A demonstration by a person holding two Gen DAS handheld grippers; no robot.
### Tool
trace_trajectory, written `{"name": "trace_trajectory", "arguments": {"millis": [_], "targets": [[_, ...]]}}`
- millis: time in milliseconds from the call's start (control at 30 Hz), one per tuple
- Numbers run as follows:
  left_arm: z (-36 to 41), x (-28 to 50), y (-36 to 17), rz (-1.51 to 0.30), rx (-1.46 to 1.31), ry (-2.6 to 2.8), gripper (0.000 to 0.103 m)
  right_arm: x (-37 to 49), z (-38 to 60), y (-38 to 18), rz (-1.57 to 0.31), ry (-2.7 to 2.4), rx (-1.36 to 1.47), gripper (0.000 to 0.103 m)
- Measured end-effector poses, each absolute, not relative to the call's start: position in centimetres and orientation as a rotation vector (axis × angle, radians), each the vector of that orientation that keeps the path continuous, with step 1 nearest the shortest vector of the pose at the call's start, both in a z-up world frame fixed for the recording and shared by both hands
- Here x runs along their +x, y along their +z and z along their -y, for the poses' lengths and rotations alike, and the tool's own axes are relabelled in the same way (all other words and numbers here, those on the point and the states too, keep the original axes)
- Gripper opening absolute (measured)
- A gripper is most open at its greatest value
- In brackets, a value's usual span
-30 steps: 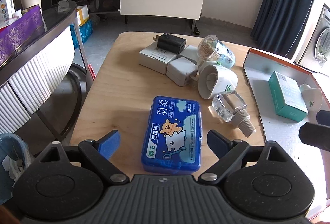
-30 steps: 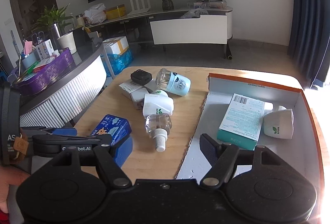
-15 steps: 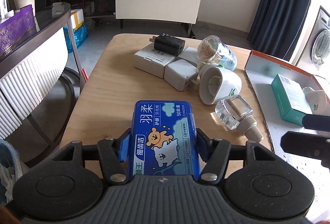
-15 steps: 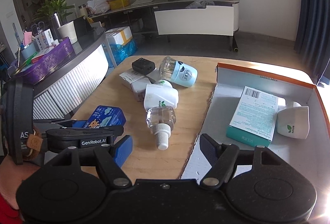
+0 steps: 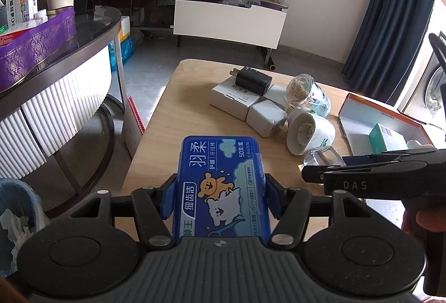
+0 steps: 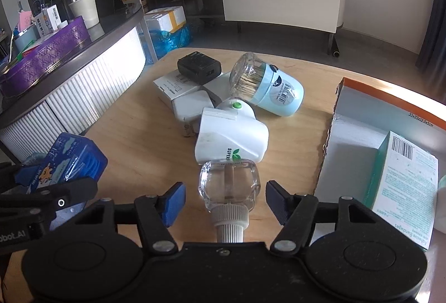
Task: Organize rigid objects
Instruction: 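Lift the blue tin with the left gripper while the right gripper grasps the glass bottle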
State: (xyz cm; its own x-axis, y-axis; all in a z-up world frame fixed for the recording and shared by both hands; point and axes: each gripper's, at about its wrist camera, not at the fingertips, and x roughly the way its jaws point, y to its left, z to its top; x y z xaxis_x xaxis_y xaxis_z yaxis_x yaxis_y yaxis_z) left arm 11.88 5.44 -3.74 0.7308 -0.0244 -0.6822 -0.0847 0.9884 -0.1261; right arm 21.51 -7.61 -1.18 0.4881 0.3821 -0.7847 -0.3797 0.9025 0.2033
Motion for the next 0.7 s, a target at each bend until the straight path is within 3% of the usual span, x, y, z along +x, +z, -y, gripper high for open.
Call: {"name": "trace_trajectory", "arguments": {"millis": [100, 700], "targets": [[-5.5, 11.9, -3.8, -0.752, -0.16, 0.032, 0.063, 21.6, 7.6, -1.3, -0.941, 0.462, -0.003, 0.06], [-2.9, 10.2, -1.0, -0.69, -0.152, -0.028, 0.063, 15.0, 11.4, 5.4, -0.807, 0.441, 0.083, 0.06]]}}
